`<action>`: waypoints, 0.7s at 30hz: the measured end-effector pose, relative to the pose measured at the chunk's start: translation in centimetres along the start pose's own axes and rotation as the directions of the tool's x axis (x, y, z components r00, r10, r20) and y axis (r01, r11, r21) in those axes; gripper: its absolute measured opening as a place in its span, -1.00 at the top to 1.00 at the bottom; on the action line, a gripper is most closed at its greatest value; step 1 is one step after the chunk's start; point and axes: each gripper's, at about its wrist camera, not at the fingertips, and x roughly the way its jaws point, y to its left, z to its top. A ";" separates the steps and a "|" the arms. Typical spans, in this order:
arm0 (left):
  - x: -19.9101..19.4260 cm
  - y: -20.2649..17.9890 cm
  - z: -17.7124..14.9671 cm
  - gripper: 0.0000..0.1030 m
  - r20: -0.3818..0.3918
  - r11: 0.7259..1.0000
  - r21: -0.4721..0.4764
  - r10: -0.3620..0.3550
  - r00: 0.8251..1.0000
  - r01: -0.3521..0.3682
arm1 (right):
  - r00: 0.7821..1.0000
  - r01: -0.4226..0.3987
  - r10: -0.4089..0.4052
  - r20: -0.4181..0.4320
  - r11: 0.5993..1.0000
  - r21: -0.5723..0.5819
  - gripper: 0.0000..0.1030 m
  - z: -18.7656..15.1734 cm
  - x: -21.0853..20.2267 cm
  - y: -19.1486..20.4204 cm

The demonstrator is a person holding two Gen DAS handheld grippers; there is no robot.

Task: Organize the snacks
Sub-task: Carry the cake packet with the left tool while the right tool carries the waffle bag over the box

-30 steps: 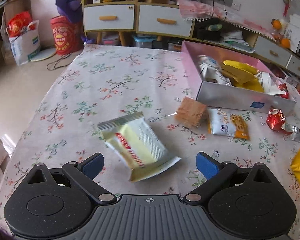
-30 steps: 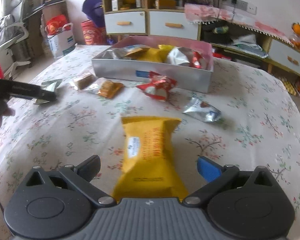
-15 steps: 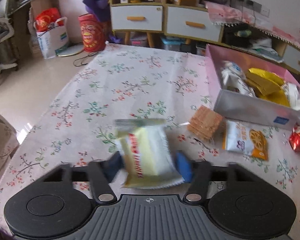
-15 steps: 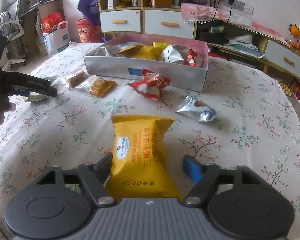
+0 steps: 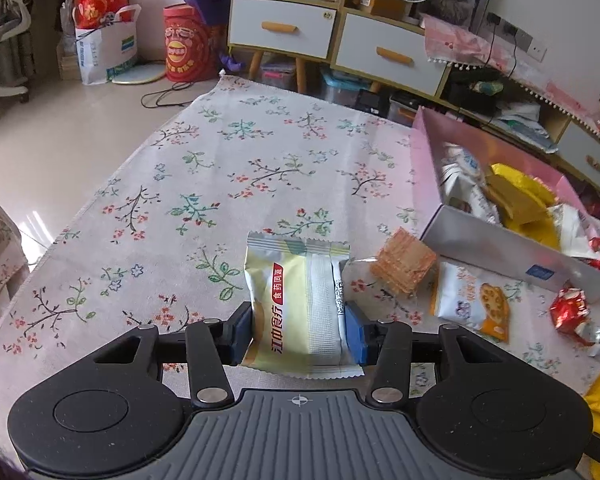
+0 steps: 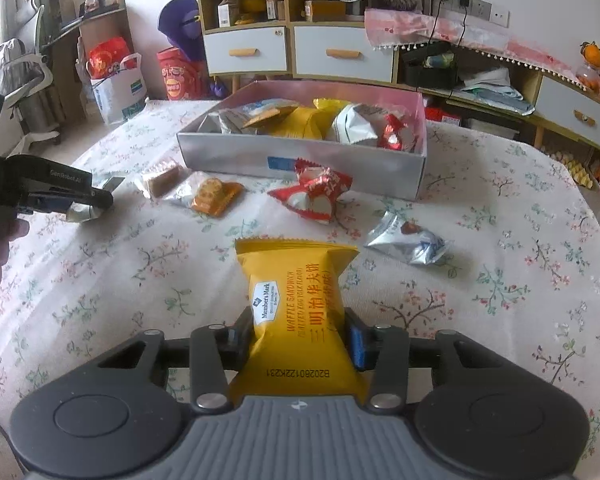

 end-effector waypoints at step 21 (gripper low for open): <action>-1.3 -2.4 2.4 0.13 0.012 0.987 -0.060 -0.148 0.989 0.148 | 0.998 -0.013 0.005 0.057 0.990 0.143 0.45 6.3 0.9 -0.2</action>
